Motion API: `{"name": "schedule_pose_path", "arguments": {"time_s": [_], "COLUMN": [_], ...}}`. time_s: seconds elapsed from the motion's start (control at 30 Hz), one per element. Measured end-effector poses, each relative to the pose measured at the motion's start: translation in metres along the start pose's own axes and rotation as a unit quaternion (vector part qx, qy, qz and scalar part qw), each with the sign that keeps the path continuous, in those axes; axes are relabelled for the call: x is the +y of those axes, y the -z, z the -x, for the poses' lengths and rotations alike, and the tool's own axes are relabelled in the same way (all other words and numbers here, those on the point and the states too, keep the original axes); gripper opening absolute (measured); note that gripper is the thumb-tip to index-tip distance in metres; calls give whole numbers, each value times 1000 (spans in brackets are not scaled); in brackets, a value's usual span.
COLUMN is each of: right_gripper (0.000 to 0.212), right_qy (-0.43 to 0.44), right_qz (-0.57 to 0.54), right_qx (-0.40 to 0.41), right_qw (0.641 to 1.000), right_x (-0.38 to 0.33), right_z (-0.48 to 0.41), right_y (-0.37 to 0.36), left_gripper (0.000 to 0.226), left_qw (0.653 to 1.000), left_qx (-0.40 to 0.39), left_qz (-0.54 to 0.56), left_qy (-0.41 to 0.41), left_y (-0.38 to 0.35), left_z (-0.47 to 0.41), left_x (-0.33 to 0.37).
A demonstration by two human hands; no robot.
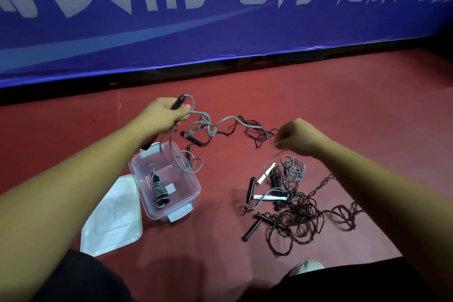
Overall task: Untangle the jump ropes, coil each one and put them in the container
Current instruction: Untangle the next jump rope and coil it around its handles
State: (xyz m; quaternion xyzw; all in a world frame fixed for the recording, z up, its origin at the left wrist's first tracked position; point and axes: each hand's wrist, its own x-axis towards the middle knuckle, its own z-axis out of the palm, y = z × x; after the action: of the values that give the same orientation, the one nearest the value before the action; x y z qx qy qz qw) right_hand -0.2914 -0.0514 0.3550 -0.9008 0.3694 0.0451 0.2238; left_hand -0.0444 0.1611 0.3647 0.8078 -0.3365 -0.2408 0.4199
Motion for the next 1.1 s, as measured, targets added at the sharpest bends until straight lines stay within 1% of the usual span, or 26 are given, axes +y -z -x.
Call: {"name": "schedule_pose_path", "arguments": {"time_s": [0.03, 0.07, 0.1, 0.13, 0.17, 0.23, 0.27, 0.33, 0.37, 0.43, 0.5, 0.6, 0.63, 0.67, 0.73, 0.8, 0.87, 0.93, 1.0, 1.07, 1.1], "right_gripper": [16, 31, 44, 52, 55, 52, 49, 47, 46, 41, 36, 42, 43, 42, 39, 38, 42, 49, 53, 50, 47], "right_qy": [22, 43, 64, 90, 114, 132, 125, 84, 72, 75, 87, 94, 97, 96, 85, 84, 93, 97, 97, 96, 86], "right_qz": [-5, -55, -148, -247, -322, -390, -432, -529, -557, -585, -624, -680, -687, -686, -670, -648, -635, -630, -633, -639, -630], "right_qx": [-7, -7, -7, -16, -29, -70, -100, -169, -190, -189, -153, -121, -123, -128, -145, -140, -131, -135, -148, -155, -149], "right_qw": [1000, 998, 987, 965, 940, 909, 888, 827, 805, 785, 761, 717, 710, 710, 723, 744, 756, 759, 753, 747, 757], "right_x": [-6, -14, -25, -37, -48, -67, -73, -77, -77, -75, -73, -73, -73, -73, -76, -78, -80, -80, -80, -80, -80], "right_z": [1, 4, 7, 11, 15, 19, 21, 23, 23, 21, 19, 18, 18, 19, 20, 20, 19, 19, 20, 20, 20], "right_y": [-1, 0, 1, 3, 3, 0, -4, -13, -15, -15, -9, -2, -1, 0, -2, -5, -8, -11, -14, -16, -16], "left_gripper": [35, 35, 33, 31, 28, 25, 24, 24, 24, 26, 27, 26, 26, 26, 27, 28, 26, 21, 19, 18, 18], "left_qw": [999, 997, 995, 992, 990, 986, 985, 981, 979, 973, 971, 974, 975, 976, 978, 976, 970, 963, 956, 947, 944], "left_qx": [-27, -53, -75, -93, -106, -121, -123, -124, -127, -139, -151, -160, -163, -167, -179, -197, -211, -210, -205, -208, -208], "left_qz": [8, 10, 8, 4, 4, 28, 53, 113, 138, 172, 175, 156, 143, 125, 83, 71, 101, 153, 206, 241, 253], "left_qy": [-23, -46, -67, -85, -97, -110, -108, -93, -85, -70, -59, -45, -47, -54, -64, -66, -68, -63, -51, -38, -27], "left_y": [-4, -7, -10, -13, -15, -18, -18, -18, -17, -16, -17, -19, -20, -21, -22, -23, -25, -28, -31, -34, -36], "left_z": [5, 10, 14, 18, 20, 25, 26, 27, 27, 27, 26, 26, 26, 27, 28, 30, 33, 36, 37, 37, 36], "left_x": [8, 16, 22, 28, 31, 37, 39, 40, 40, 39, 37, 34, 34, 35, 38, 40, 42, 46, 48, 49, 48]}}
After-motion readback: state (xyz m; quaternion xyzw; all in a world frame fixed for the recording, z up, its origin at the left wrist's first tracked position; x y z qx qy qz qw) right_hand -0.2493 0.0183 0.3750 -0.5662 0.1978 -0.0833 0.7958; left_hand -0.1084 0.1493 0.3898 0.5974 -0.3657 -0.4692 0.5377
